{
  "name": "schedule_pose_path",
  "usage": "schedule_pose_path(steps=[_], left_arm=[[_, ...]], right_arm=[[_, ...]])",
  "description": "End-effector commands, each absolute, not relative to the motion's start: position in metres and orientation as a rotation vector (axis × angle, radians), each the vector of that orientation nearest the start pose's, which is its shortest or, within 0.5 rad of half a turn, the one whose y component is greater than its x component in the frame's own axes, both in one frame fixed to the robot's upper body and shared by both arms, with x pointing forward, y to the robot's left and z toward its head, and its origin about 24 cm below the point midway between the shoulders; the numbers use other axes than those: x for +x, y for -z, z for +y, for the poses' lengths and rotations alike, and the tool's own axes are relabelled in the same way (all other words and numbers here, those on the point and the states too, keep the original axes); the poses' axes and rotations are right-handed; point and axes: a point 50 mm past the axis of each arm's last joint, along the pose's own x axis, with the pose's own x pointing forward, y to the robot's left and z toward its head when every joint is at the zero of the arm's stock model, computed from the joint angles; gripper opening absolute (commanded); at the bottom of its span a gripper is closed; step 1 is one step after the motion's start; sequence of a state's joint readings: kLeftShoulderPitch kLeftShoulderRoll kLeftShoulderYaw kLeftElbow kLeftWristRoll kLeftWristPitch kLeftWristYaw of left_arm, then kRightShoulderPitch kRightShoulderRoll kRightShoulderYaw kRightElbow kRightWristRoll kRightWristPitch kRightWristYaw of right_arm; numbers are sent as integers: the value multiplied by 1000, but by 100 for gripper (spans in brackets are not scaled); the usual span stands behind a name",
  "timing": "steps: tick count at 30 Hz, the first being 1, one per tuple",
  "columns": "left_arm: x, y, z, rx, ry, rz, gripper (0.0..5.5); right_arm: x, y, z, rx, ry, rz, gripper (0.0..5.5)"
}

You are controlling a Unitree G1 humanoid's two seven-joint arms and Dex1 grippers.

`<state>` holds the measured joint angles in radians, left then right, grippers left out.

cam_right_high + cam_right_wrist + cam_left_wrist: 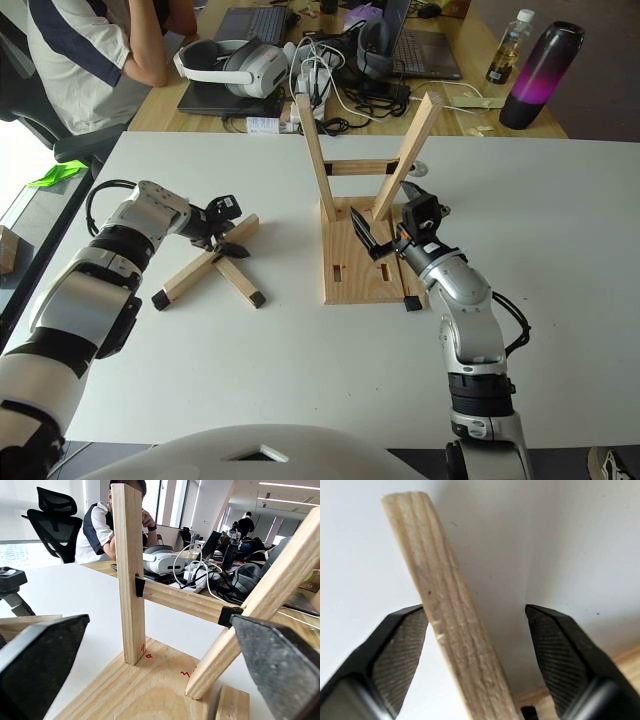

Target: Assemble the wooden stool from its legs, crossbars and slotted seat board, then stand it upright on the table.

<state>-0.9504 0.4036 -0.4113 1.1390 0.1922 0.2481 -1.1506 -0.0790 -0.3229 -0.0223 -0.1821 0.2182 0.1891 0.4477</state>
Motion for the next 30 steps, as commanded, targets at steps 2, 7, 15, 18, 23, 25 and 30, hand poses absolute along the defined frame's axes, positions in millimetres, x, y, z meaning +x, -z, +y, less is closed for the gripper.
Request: schedule_pose_path(steps=[2, 7, 15, 18, 23, 25, 30], left_arm=[[358, -61, 192, 530, 982, 906, 278], [362, -67, 189, 503, 969, 878, 194], [379, -135, 223, 277, 806, 646, 102], [378, -179, 250, 148, 678, 450, 102], [357, -248, 244, -359, 483, -240, 102], [345, -251, 226, -498, 456, -383, 102], [335, -240, 187, -777, 419, -465, 102]], right_arm=[[261, -97, -176, -144, -478, -61, 540], [264, -98, -177, -164, -478, -62, 540], [274, -121, -177, -145, -462, -145, 540], [274, -141, -172, -72, -541, -131, 508], [248, -113, -130, -104, -920, 373, 418], [237, -111, -101, -74, -1074, 428, 387], [245, -121, -37, 80, -1299, 446, 293]])
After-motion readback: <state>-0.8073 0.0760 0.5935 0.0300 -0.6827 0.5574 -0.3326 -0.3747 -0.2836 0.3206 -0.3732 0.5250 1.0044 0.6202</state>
